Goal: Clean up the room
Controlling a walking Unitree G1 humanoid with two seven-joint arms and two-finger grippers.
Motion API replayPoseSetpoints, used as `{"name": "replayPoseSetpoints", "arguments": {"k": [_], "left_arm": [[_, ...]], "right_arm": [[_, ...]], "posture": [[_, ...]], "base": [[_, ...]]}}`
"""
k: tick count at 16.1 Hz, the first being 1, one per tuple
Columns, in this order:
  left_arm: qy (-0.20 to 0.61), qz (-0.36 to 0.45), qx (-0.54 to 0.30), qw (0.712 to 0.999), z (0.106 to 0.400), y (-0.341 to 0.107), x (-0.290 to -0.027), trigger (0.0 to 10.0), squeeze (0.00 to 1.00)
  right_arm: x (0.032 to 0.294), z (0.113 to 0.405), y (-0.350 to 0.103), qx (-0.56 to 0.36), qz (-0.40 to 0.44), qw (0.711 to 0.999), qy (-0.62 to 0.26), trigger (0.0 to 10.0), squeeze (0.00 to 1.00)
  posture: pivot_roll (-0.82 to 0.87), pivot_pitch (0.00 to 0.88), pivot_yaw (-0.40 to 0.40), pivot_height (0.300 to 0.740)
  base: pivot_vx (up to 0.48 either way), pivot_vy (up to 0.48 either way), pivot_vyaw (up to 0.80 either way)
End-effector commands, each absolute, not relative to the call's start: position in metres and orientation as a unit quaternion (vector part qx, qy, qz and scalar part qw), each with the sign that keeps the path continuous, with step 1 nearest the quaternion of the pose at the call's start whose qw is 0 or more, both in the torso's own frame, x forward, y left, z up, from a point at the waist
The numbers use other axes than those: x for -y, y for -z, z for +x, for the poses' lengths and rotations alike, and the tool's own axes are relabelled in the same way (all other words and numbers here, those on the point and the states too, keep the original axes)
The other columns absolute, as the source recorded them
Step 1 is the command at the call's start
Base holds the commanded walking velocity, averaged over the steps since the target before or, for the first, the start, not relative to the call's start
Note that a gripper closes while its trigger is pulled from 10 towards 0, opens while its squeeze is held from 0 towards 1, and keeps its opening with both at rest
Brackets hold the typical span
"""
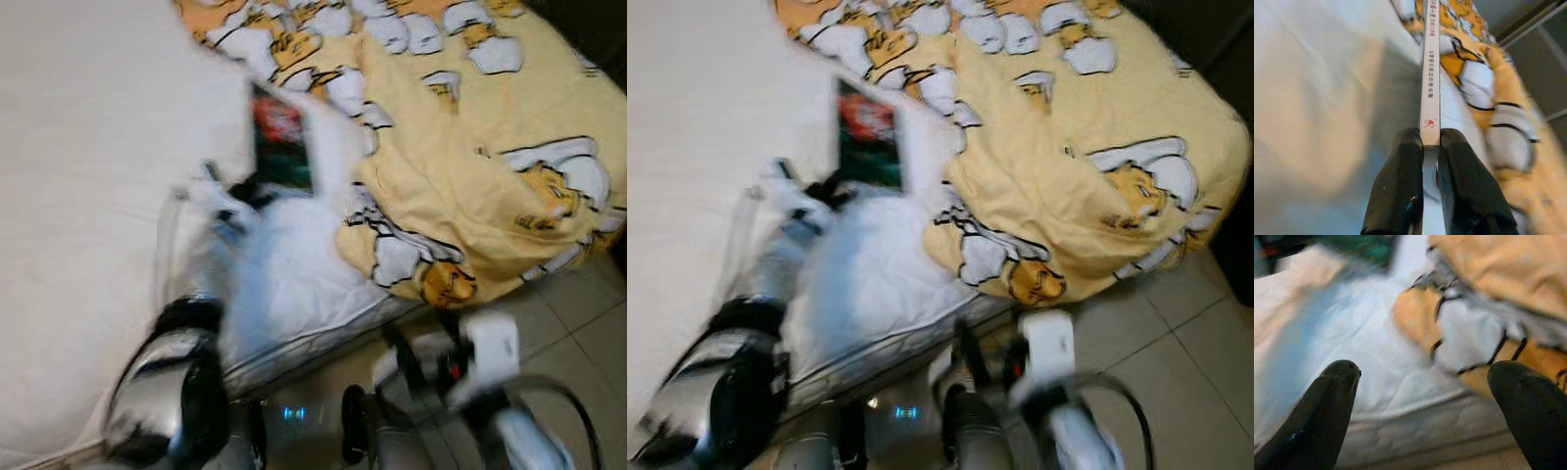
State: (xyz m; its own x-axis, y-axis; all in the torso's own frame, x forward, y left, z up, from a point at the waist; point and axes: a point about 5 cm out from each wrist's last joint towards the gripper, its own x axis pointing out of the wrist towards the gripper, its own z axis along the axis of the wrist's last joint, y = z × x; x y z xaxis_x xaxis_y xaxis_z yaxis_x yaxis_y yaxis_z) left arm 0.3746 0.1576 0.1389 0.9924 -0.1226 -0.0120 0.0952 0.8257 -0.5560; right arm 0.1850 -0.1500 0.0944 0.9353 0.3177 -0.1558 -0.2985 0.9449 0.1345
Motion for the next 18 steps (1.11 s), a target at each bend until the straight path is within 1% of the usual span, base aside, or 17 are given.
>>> {"name": "replayPoseSetpoints", "arguments": {"k": [1, 2, 4, 5, 6, 7, 8, 10, 11, 12, 13, 15, 16, 18], "left_arm": [[0.055, -0.245, 0.012, 0.968, 0.373, -0.159, -0.171, 0.0, 0.00], [0.045, -0.214, 0.032, 0.975, 0.366, -0.168, -0.186, 0.0, 0.00], [0.024, -0.183, 0.046, 0.982, 0.358, -0.173, -0.198, 0.0, 0.00], [-0.010, -0.124, 0.058, 0.991, 0.348, -0.176, -0.209, 0.0, 0.00], [-0.036, -0.068, 0.063, 0.995, 0.336, -0.179, -0.216, 0.0, 0.00], [-0.049, -0.034, 0.053, 0.997, 0.322, -0.177, -0.216, 0.0, 0.00], [-0.056, -0.006, 0.030, 0.998, 0.307, -0.170, -0.212, 0.0, 0.00], [-0.042, 0.007, -0.016, 0.999, 0.288, -0.151, -0.195, 0.0, 0.00], [-0.041, 0.009, -0.033, 0.999, 0.284, -0.144, -0.191, 0.0, 0.00], [-0.030, -0.003, -0.067, 0.997, 0.277, -0.126, -0.182, 0.0, 0.00], [-0.030, -0.005, -0.082, 0.996, 0.273, -0.117, -0.179, 0.0, 0.00], [-0.033, -0.011, -0.088, 0.996, 0.271, -0.114, -0.178, 0.0, 0.00], [-0.027, -0.007, -0.078, 0.997, 0.272, -0.118, -0.172, 0.0, 0.00], [0.012, 0.008, -0.047, 0.999, 0.280, -0.130, -0.153, 0.0, 0.00]], "right_arm": [[0.156, 0.191, -0.089, -0.090, 0.063, 0.984, -0.140, 10.0, 0.00], [0.156, 0.203, -0.089, -0.080, 0.072, 0.985, -0.137, 10.0, 0.00], [0.156, 0.217, -0.088, -0.073, 0.082, 0.985, -0.130, 10.0, 0.00], [0.158, 0.229, -0.088, -0.065, 0.091, 0.986, -0.121, 10.0, 0.00], [0.160, 0.238, -0.090, -0.056, 0.099, 0.987, -0.113, 10.0, 0.00], [0.162, 0.249, -0.092, -0.047, 0.111, 0.987, -0.102, 10.0, 0.00], [0.166, 0.257, -0.094, -0.039, 0.124, 0.988, -0.088, 10.0, 0.00], [0.171, 0.271, -0.096, -0.032, 0.134, 0.988, -0.070, 10.0, 0.00], [0.171, 0.275, -0.096, -0.031, 0.132, 0.988, -0.073, 10.0, 0.00], [0.165, 0.282, -0.101, -0.022, 0.113, 0.989, -0.093, 10.0, 0.00], [0.162, 0.287, -0.106, -0.010, 0.103, 0.989, -0.106, 10.0, 0.00], [0.160, 0.292, -0.112, 0.003, 0.089, 0.989, -0.116, 10.0, 0.00], [0.157, 0.296, -0.117, 0.015, 0.078, 0.989, -0.124, 10.0, 0.00], [0.153, 0.304, -0.120, 0.025, 0.072, 0.990, -0.120, 10.0, 0.00]], "posture": [[-0.06, 0.085, -0.007, 0.710], [-0.04, 0.063, -0.008, 0.710], [0.00, 0.022, -0.009, 0.710], [0.02, 0.000, -0.010, 0.710], [0.04, 0.000, -0.010, 0.710], [0.07, 0.000, -0.008, 0.710], [0.08, 0.000, -0.010, 0.710], [0.11, 0.000, -0.026, 0.710], [0.12, 0.000, -0.031, 0.710], [0.12, 0.000, -0.042, 0.710], [0.12, 0.000, -0.049, 0.710], [0.11, 0.000, -0.058, 0.710], [0.10, 0.000, -0.060, 0.710], [0.09, 0.000, -0.052, 0.710]], "base": [[0.000, 0.000, 0.00], [0.000, 0.000, 0.00], [0.000, 0.000, 0.00], [0.000, 0.000, 0.00], [0.000, 0.000, 0.00], [0.000, 0.000, 0.00], [0.000, 0.000, 0.00], [0.000, 0.000, 0.72], [0.000, 0.000, 0.69], [0.000, 0.000, 0.68], [0.000, 0.000, 0.68], [0.000, 0.000, 0.68], [0.000, 0.000, 0.65], [0.000, 0.000, 0.64]]}}
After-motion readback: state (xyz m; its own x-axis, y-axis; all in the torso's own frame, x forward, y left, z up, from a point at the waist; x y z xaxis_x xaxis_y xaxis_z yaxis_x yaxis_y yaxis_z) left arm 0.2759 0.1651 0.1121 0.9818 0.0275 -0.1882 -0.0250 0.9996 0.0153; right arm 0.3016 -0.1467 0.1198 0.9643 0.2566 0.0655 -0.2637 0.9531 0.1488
